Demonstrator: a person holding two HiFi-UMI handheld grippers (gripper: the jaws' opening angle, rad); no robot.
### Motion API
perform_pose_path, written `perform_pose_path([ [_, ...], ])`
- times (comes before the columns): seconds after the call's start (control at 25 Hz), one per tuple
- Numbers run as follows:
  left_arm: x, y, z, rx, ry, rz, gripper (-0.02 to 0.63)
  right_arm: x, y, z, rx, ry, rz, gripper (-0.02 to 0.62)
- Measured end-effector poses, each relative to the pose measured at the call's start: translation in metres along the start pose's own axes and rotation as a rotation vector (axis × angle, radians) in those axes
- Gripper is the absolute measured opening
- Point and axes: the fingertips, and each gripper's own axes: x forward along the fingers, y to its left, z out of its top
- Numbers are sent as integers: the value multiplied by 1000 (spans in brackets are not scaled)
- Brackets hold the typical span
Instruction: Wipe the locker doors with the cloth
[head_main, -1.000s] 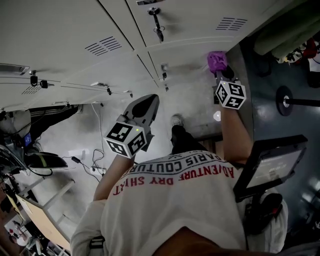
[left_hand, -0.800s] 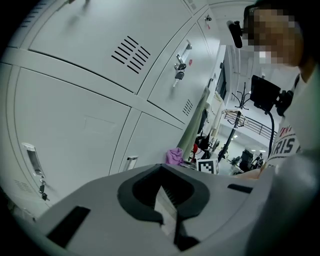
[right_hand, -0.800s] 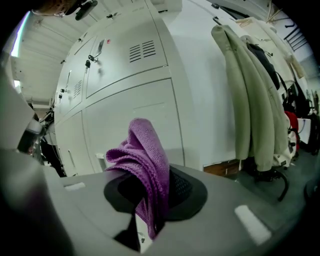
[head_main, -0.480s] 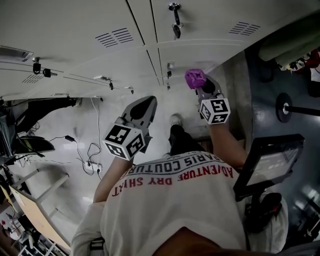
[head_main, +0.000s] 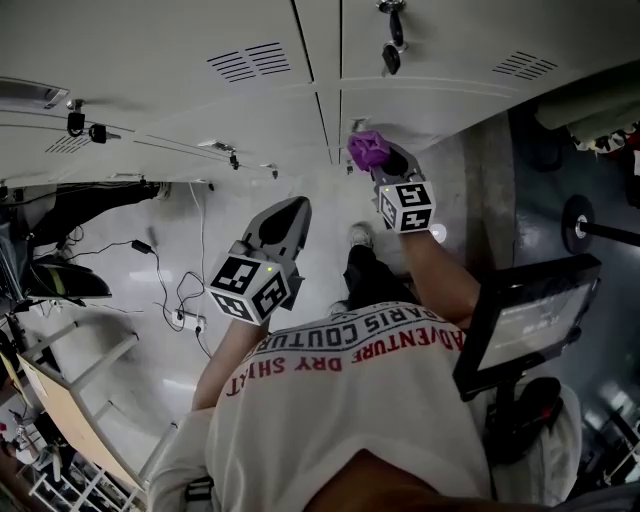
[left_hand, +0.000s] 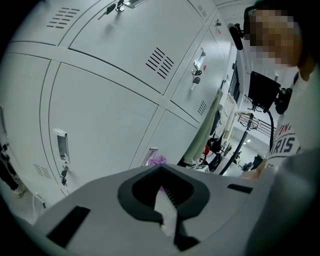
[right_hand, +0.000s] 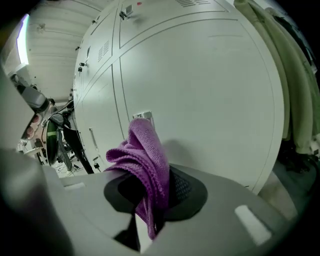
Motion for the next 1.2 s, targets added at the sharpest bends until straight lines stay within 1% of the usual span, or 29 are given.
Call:
perform_pose_path([
  [0.12, -2, 5, -3, -5, 1, 13, 2, 16, -2, -4, -6, 19, -7, 75],
  [0.28, -2, 8, -9, -9, 9, 21, 2, 30, -7, -2, 1, 13, -18, 75],
  [0.56, 3, 6, -13, -11, 16, 11, 2, 31, -7, -2, 9, 9, -22, 75],
  [0.8, 12, -2, -13, 0, 29, -8, 2, 28, -12, -1, -34, 15, -18, 75],
  [1.0, 21, -9, -16, 6, 40, -29, 2, 18, -33, 0, -11, -3, -52, 75],
  [1.2, 30, -18, -19, 15, 54, -52, 2, -2, -71, -1, 18, -16, -121, 75],
])
